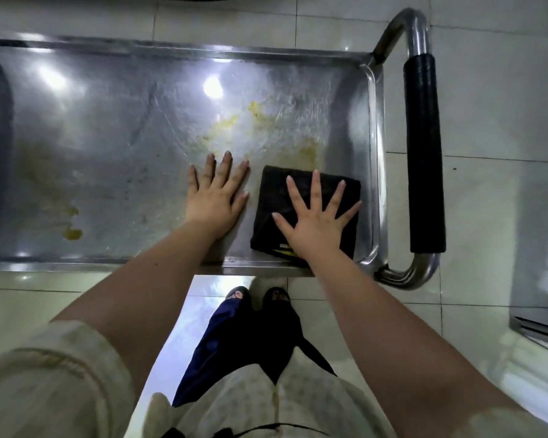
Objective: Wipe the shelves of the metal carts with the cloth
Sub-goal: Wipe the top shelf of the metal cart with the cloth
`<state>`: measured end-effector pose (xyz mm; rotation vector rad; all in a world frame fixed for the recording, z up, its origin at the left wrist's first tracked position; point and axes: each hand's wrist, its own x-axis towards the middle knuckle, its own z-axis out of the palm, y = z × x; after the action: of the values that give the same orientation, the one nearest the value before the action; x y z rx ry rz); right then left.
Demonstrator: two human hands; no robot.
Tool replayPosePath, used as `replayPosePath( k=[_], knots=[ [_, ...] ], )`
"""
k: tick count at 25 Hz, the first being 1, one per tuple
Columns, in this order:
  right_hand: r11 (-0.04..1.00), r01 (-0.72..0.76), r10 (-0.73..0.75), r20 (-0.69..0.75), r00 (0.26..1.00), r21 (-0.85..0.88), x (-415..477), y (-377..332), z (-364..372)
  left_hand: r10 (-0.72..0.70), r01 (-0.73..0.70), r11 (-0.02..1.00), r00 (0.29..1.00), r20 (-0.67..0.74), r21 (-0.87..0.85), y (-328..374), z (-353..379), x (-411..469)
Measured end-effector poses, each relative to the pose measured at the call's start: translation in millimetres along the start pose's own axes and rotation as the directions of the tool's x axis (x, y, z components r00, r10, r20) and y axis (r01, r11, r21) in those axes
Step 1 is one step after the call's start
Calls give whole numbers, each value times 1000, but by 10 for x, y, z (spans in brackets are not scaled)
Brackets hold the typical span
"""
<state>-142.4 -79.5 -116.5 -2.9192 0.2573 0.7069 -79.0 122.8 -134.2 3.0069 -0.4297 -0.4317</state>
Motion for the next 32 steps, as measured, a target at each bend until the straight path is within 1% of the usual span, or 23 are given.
replayPosePath(
  k=[4,7,9,12,14,17,19,20,21,23,25,28,30,32],
  knots=[
    [999,51,-52,-9,999,-13,974,76,-477,7,-7,1000,998,-58,8,-40,89,-11],
    [998,55,-55,9,998,-15,1380,4,-694,9,-10,1000,998,-70,-4,-48,101,13],
    [998,47,-47,-23,999,-30,1397,-35,-658,8,-9,1000,997,-80,-4,-48,108,23],
    [999,40,-40,-46,998,4,1092,-23,-477,3,-4,1000,997,-83,-3,-42,82,33],
    [999,49,-49,-9,999,16,706,24,-308,-4,4,1000,997,-74,-3,-44,80,25],
    [996,81,-79,57,995,-34,-39,114,-2,5,-5,1000,996,-89,5,-54,112,21],
    [997,58,-52,110,993,-47,-324,128,113,19,-20,1000,994,-103,-4,-69,131,27],
    [999,37,-33,120,992,-39,-308,123,125,23,-24,1000,994,-104,-7,-76,139,32],
    [999,23,-20,96,995,-33,-190,108,87,22,-23,1000,994,-104,-9,-77,146,35],
    [999,26,-26,0,1000,-34,267,61,-89,14,-15,1000,994,-104,-6,-75,152,39],
    [999,38,-39,-56,998,-32,863,5,-354,13,-12,1000,995,-100,7,-69,156,45],
    [1000,5,-6,-40,999,-25,1468,-133,-654,15,-14,1000,996,-91,13,-82,163,57],
    [999,8,-10,-59,998,-40,1503,-184,-648,14,-13,1000,995,-95,7,-84,165,61],
    [995,84,-88,-90,992,-55,1255,-149,-508,8,-9,1000,994,-109,-6,-76,161,62]
  ],
)
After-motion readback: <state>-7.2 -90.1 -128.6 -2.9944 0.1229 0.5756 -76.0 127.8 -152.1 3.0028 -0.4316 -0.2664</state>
